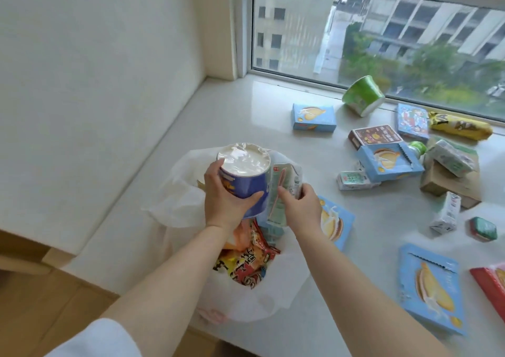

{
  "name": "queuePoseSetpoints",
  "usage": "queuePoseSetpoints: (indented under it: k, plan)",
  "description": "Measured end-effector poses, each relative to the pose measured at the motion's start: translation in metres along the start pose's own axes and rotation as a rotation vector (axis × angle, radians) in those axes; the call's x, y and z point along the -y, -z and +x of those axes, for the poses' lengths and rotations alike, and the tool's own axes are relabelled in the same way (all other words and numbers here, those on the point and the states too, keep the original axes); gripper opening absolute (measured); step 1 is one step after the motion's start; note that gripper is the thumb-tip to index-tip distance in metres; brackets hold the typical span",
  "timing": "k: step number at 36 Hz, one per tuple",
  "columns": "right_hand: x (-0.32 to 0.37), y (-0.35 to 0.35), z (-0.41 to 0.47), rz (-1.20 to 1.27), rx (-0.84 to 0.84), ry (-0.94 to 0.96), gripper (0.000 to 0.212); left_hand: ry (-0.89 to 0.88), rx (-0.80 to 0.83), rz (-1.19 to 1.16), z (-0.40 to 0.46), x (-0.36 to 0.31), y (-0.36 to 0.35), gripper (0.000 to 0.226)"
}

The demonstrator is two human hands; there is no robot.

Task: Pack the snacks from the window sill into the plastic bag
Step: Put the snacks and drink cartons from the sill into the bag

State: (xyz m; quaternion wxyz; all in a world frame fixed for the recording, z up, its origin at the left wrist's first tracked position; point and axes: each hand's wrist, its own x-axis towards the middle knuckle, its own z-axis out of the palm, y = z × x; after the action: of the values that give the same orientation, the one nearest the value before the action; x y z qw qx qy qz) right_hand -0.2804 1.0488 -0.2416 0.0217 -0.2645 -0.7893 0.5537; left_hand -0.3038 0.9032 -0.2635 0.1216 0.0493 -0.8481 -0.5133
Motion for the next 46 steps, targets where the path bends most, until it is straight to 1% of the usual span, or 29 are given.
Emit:
queuePoseSetpoints:
  k: [3,5,7,8,10,14,15,18,22,25,29,32,35,37,40,44,46]
  plan:
    - [-0.009,-0.004,-0.003,-0.132,-0.029,-0.009,0.027,-0.188,0.088,0.108,0.008,0.019,0.002,0.102]
    - [-0.019,-0.01,-0.007,-0.276,-0.038,-0.044,0.031,-0.312,0.138,0.175,0.011,0.029,0.004,0.101]
    - [-0.028,-0.015,-0.012,-0.426,-0.048,-0.067,0.038,-0.361,0.2,0.211,0.012,0.029,0.009,0.097]
    - [-0.032,-0.018,-0.014,-0.463,-0.057,-0.072,0.04,-0.377,0.235,0.221,0.012,0.029,0.01,0.094]
    - [-0.036,-0.02,-0.018,-0.48,-0.077,-0.084,0.039,-0.367,0.315,0.255,0.011,0.027,0.014,0.093]
    - [-0.034,-0.019,-0.018,-0.554,-0.084,-0.047,0.039,-0.169,0.473,0.282,0.007,0.033,0.029,0.099]
    - [-0.033,-0.019,-0.016,-0.583,-0.079,-0.023,0.04,-0.152,0.496,0.292,0.008,0.033,0.033,0.1]
    - [-0.03,-0.019,-0.011,-0.66,-0.04,0.029,0.038,-0.168,0.571,0.382,0.016,0.028,0.044,0.101]
    - [-0.033,-0.023,-0.005,-0.8,0.012,0.086,0.035,-0.23,0.701,0.601,0.021,0.025,0.059,0.103]
    - [-0.035,-0.029,-0.004,-0.807,0.026,0.087,0.035,-0.239,0.742,0.678,0.023,0.023,0.06,0.102]
    - [-0.036,-0.038,-0.004,-0.812,0.063,0.127,0.041,-0.279,0.826,0.822,0.021,0.026,0.044,0.106]
    - [-0.04,-0.044,-0.005,-0.912,0.231,0.235,0.041,-0.194,0.839,0.856,0.009,0.041,0.037,0.111]
    - [-0.048,-0.048,-0.007,-0.983,0.339,0.306,0.045,-0.156,0.747,0.815,-0.01,0.055,0.032,0.112]
    - [-0.053,-0.05,-0.005,-1.044,0.357,0.296,0.047,-0.178,0.685,0.862,-0.022,0.059,0.026,0.111]
    - [-0.055,-0.053,0.0,-1.103,0.371,0.273,0.046,-0.167,0.647,0.922,-0.032,0.06,0.017,0.109]
    - [-0.049,-0.054,0.005,-1.105,0.401,0.254,0.041,-0.139,0.677,0.941,-0.028,0.058,0.015,0.113]
    - [-0.045,-0.051,0.004,-1.12,0.42,0.258,0.039,-0.124,0.699,0.924,-0.026,0.055,0.016,0.109]
